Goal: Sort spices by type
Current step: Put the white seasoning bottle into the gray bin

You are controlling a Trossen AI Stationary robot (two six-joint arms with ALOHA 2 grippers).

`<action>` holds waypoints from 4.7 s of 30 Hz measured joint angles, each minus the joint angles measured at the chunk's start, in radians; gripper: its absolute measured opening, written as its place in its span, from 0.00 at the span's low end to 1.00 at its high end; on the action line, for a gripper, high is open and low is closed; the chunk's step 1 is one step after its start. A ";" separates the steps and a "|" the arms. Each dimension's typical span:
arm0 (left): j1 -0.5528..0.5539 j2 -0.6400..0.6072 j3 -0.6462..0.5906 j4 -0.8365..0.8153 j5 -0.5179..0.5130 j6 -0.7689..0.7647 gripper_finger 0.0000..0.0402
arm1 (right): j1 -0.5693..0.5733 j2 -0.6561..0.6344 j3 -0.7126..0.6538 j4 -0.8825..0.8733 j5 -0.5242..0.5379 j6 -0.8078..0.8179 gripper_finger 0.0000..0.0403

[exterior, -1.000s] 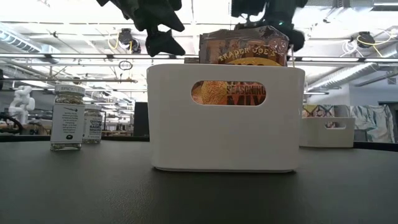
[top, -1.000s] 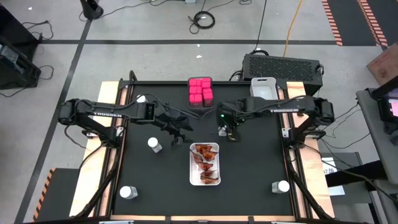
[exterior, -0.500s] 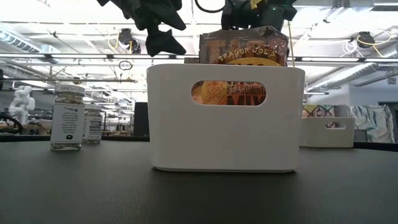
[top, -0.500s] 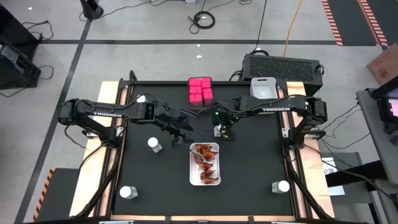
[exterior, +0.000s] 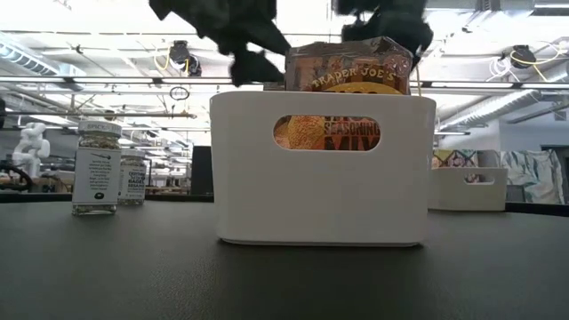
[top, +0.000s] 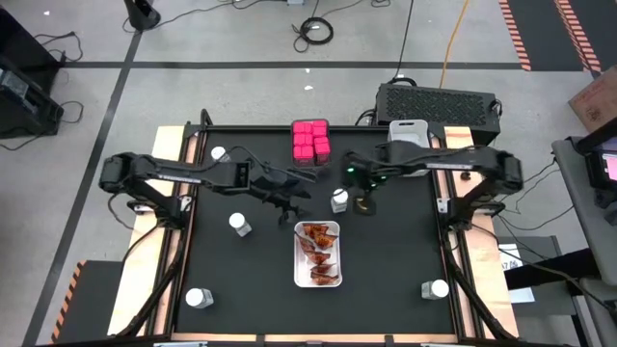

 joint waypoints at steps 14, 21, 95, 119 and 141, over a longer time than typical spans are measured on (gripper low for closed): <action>0.078 0.336 0.050 0.396 -0.023 0.167 0.73 | 0.041 -0.566 -0.498 0.305 0.020 0.408 0.81; 0.079 0.429 0.091 0.454 -0.101 0.218 0.73 | 0.085 -0.667 -0.626 0.340 0.022 0.514 0.81; 0.251 1.041 1.264 0.304 0.017 0.103 0.51 | 0.096 -0.634 -0.639 0.351 0.022 0.429 0.81; 0.268 1.088 1.264 0.400 0.078 0.158 0.51 | 0.094 -0.760 -0.554 0.267 -0.081 0.534 0.81; 0.288 1.234 1.266 0.624 0.040 0.198 0.51 | 0.093 -1.001 -0.470 0.280 0.106 0.587 0.81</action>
